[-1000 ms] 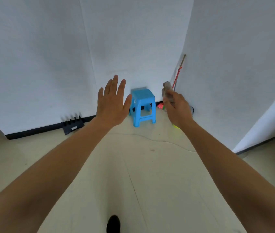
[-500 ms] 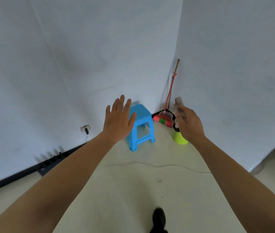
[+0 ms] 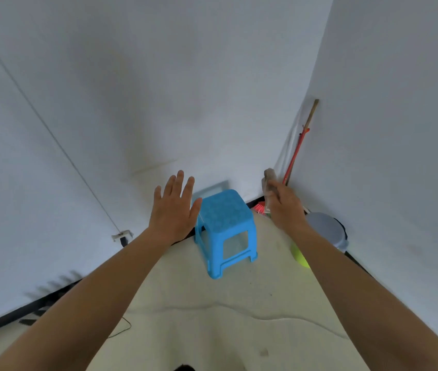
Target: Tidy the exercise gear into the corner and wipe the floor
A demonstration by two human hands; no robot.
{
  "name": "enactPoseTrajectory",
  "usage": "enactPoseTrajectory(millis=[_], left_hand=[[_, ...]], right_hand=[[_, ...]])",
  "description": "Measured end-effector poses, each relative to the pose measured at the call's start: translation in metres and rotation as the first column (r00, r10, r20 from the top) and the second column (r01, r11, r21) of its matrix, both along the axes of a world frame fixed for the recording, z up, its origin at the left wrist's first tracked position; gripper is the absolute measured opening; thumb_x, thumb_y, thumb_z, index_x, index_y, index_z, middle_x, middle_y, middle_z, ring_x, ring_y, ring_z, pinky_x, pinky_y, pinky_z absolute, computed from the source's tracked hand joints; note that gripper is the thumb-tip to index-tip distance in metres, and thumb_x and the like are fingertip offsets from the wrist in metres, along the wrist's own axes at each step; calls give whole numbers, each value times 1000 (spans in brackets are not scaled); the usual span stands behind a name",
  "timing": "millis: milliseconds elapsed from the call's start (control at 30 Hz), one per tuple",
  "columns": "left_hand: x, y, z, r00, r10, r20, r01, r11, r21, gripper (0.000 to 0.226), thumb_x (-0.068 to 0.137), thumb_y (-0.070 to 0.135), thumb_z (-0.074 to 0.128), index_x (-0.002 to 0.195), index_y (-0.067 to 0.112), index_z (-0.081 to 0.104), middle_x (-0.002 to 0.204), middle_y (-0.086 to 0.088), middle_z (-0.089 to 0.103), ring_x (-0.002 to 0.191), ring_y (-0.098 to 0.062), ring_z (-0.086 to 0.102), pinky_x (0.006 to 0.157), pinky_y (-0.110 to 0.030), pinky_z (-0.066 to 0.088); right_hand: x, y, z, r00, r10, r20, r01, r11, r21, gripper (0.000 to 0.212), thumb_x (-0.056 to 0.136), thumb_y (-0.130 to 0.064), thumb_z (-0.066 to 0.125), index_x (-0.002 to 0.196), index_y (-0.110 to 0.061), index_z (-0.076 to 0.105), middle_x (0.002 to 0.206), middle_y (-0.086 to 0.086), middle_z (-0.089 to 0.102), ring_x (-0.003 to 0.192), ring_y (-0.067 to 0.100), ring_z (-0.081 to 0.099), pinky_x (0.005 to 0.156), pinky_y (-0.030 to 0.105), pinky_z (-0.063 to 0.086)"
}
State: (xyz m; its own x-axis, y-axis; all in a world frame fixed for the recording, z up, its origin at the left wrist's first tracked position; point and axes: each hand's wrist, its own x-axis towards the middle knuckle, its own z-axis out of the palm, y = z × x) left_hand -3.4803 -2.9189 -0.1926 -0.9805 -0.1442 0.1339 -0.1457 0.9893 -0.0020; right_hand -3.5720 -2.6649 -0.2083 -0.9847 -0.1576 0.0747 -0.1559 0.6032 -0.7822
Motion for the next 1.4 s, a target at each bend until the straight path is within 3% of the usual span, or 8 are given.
enactPoseTrajectory(millis=[233, 400, 467, 600, 767, 1000, 1133, 1400], left_hand=[[-151, -88, -65, 994, 2, 109, -7, 999, 45, 66, 102, 50, 9, 158, 17, 7, 166, -11, 0, 152, -29, 7, 121, -53, 14], [-263, -132, -112, 968, -80, 239, 56, 993, 107, 62, 104, 47, 13, 158, 18, 1, 166, -9, -7, 153, -26, 1, 122, -50, 12], [-300, -144, -134, 952, -121, 280, 90, 988, 123, 61, 105, 46, 15, 158, 18, 3, 166, -9, -5, 153, -26, 3, 121, -49, 14], [-353, -152, -198, 913, -162, 374, 98, 978, 184, 60, 105, 44, 22, 157, 15, 11, 165, -11, 4, 151, -28, 12, 118, -48, 22], [-381, -147, -326, 838, -203, 507, 96, 969, 229, 61, 103, 42, 16, 156, 12, 17, 164, -15, 12, 149, -29, 19, 116, -46, 29], [-383, -120, -483, 755, -203, 624, 52, 967, 251, 60, 99, 24, 43, 154, 10, 23, 163, -15, 14, 148, -31, 23, 111, -47, 35], [-369, -108, -523, 721, -203, 662, 50, 969, 243, 61, 97, 27, 41, 154, 12, 24, 164, -12, 13, 150, -30, 17, 102, -47, 44], [-390, -116, -497, 704, -200, 681, 95, 977, 189, 55, 103, 30, 32, 155, 18, 19, 164, -5, 15, 149, -23, 18, 113, -46, 31]], right_hand=[[-136, -86, -50, 998, 37, 56, -36, 999, -31, 28, 105, -35, 35, 108, -28, 62, 108, -5, 68, 97, 13, 64, 86, 36, 49], [-214, -139, -81, 989, -26, 144, 33, 998, -47, 33, 105, -22, 38, 75, -22, 51, 73, 11, 53, 64, 19, 48, 75, 40, 42], [-243, -153, -93, 984, -21, 180, 32, 997, -63, 32, 107, -22, 35, 78, -29, 44, 72, 14, 43, 70, 40, 47, 72, 49, 44], [-297, -167, -156, 962, -54, 269, 40, 998, 57, 29, 107, -30, 36, 131, -33, 52, 101, -5, 65, 92, 20, 62, 88, 44, 50], [-343, -180, -274, 905, -160, 395, 118, 985, 128, 51, 105, -24, 41, 155, -29, 30, 133, 3, 61, 111, 25, 61, 94, 38, 44], [-350, -190, -447, 925, -16, 380, -85, 965, 249, 55, 107, -34, 36, 159, -22, 24, 158, 4, 40, 133, 22, 45, 105, 33, 34], [-310, -174, -519, 863, 181, 472, -426, 763, 485, 69, 96, -50, 23, 160, -25, 21, 168, 9, 13, 149, 37, 26, 114, 53, 30], [-336, -175, -486, 811, 185, 554, -484, 744, 460, 62, 104, -33, 46, 160, -29, 20, 169, 7, 7, 153, 33, 13, 121, 48, 15]])
